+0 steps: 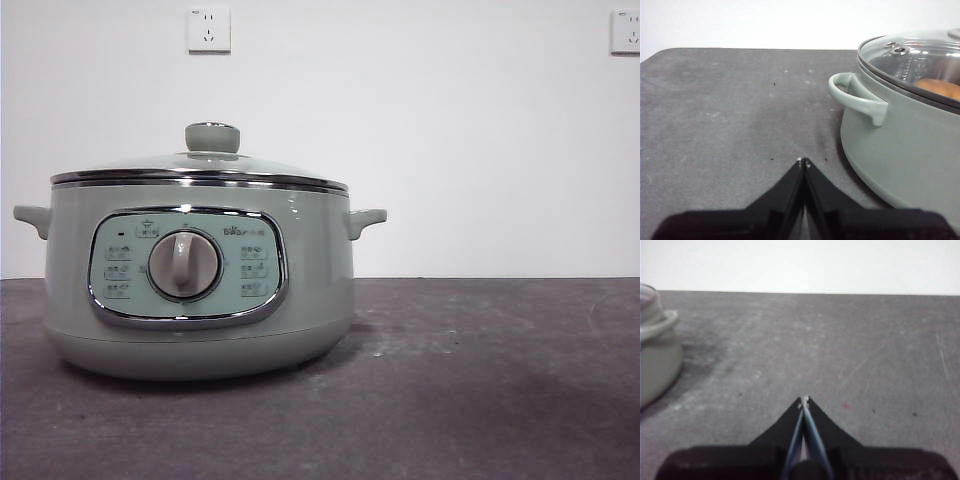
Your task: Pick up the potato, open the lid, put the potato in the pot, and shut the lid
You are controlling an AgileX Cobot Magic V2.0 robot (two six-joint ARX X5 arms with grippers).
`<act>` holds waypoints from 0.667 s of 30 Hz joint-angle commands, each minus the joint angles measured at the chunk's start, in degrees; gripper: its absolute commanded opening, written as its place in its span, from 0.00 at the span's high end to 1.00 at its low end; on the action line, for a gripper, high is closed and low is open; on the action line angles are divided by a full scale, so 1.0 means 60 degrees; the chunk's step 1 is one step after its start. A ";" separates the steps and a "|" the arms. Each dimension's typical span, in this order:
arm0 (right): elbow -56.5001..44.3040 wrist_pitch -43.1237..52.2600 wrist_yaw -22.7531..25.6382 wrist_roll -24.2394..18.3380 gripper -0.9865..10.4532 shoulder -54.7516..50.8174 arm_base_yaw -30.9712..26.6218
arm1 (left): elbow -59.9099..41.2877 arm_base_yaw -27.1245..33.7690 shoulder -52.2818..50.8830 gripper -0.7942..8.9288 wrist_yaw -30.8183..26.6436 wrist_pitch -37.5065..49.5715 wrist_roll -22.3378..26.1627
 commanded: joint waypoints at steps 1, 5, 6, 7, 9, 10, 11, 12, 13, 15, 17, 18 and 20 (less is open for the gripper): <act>-0.0302 0.0302 -0.0025 0.0000 0.91 -0.0033 -0.0055 | -0.0138 0.0029 -0.0033 0.92 -0.0011 0.0004 -0.0022; -0.0484 0.0390 -0.0036 0.0062 0.91 -0.0033 -0.0055 | -0.0138 0.0029 -0.0033 0.92 -0.0011 0.0004 -0.0022; -0.0539 0.0423 -0.0036 0.0058 0.91 -0.0033 -0.0055 | -0.0138 0.0029 -0.0033 0.92 -0.0011 0.0004 -0.0022; -0.0627 0.0448 -0.0036 0.0073 0.91 -0.0033 -0.0055 | -0.0138 0.0029 -0.0033 0.92 -0.0011 0.0004 -0.0022; -0.0645 0.0488 -0.0007 0.0113 0.91 -0.0033 -0.0044 | -0.0138 0.0029 -0.0033 0.92 -0.0015 0.0004 -0.0022; -0.0645 0.0514 -0.0007 0.0146 0.91 -0.0033 -0.0044 | -0.0138 0.0029 -0.0033 0.92 -0.0011 0.0004 -0.0022; -0.0645 0.0510 -0.0015 0.0251 0.91 -0.0033 -0.0040 | -0.0138 0.0029 -0.0033 0.92 -0.0011 0.0004 -0.0022; -0.0641 0.0499 -0.0007 0.0266 0.91 -0.0022 -0.0036 | -0.0138 0.0029 -0.0033 0.92 -0.0011 0.0004 -0.0022; -0.0641 0.0499 0.0004 0.0266 0.91 0.0000 -0.0036 | -0.0138 0.0029 -0.0033 0.92 -0.0015 0.0004 -0.0022; -0.0641 0.0495 0.0055 0.0266 0.91 0.0018 -0.0036 | -0.0138 0.0029 -0.0033 0.92 -0.0011 0.0004 -0.0022; -0.0641 0.0492 0.0055 0.0266 0.91 0.0022 -0.0036 | -0.0138 0.0029 -0.0033 0.92 -0.0011 0.0004 -0.0022; -0.0641 0.0492 0.0055 0.0266 0.91 0.0018 -0.0036 | -0.0138 0.0029 -0.0033 0.92 -0.0011 0.0004 -0.0022; -0.0641 0.0492 0.0055 0.0266 0.91 0.0018 -0.0036 | -0.0138 0.0029 -0.0033 0.92 -0.0011 0.0004 -0.0022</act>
